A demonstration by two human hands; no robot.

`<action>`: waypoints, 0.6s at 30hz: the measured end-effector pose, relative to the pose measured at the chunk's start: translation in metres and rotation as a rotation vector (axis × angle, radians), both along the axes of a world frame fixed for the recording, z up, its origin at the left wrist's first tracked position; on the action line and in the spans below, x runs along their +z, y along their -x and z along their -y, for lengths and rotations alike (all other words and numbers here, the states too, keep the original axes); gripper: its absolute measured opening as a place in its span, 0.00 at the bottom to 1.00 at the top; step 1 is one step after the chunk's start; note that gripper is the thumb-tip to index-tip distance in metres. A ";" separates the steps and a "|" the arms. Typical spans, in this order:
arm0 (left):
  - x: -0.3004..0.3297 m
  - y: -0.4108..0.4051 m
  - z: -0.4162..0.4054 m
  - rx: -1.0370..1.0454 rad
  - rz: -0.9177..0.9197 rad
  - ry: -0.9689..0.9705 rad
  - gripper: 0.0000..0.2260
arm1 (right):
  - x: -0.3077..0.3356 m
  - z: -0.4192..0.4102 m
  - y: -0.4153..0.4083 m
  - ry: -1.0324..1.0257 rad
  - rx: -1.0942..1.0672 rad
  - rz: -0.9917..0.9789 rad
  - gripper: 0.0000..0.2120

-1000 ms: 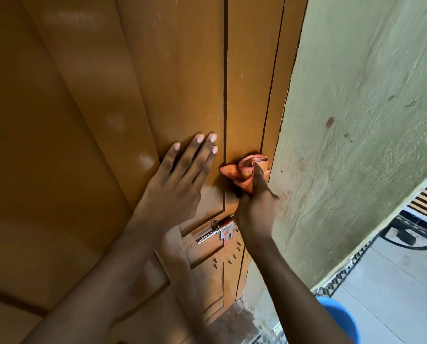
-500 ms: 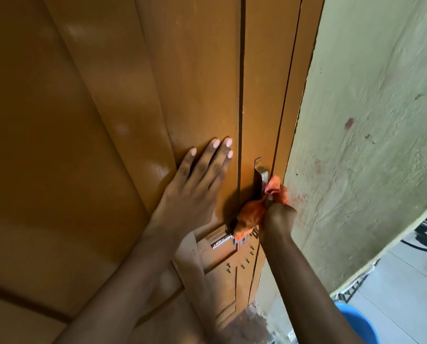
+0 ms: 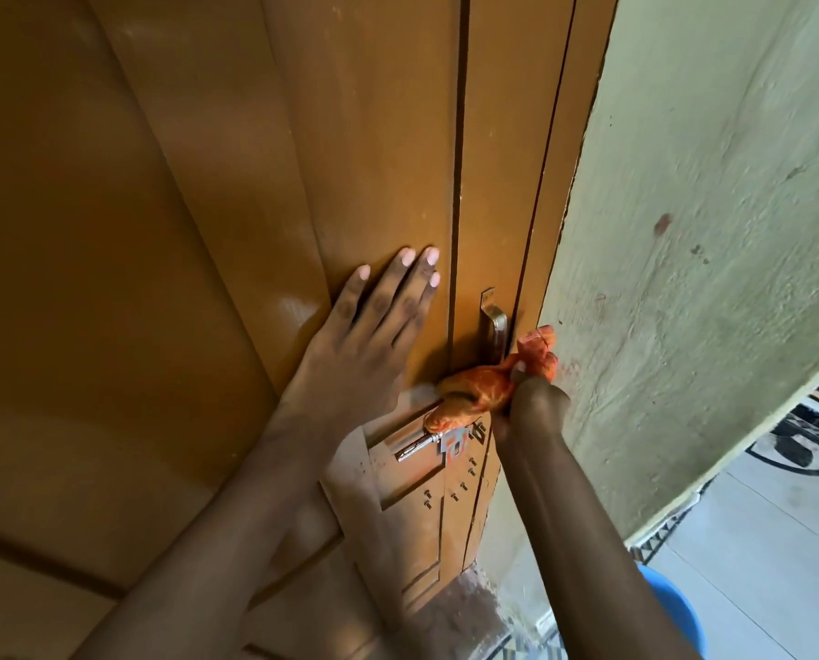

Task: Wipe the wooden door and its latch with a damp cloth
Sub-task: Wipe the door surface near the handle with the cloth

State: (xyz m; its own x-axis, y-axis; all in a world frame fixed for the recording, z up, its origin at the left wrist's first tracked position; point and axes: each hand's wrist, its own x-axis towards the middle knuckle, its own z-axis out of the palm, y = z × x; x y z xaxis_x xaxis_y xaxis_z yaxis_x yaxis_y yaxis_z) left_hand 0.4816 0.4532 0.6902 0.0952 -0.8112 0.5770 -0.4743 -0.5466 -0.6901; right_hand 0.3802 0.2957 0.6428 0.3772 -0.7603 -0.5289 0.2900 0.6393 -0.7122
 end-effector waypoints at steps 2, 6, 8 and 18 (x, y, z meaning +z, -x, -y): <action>0.001 0.002 0.000 -0.010 -0.013 0.005 0.30 | 0.009 -0.001 -0.004 -0.044 -0.017 -0.009 0.11; 0.002 -0.001 0.000 -0.010 -0.014 0.006 0.30 | 0.011 0.005 0.005 -0.012 0.006 -0.018 0.07; 0.001 0.000 0.000 -0.007 -0.015 -0.003 0.30 | 0.009 0.001 0.011 0.041 0.024 0.003 0.08; 0.000 0.002 0.000 -0.006 -0.044 0.001 0.31 | 0.010 0.010 0.023 0.236 0.080 -0.128 0.08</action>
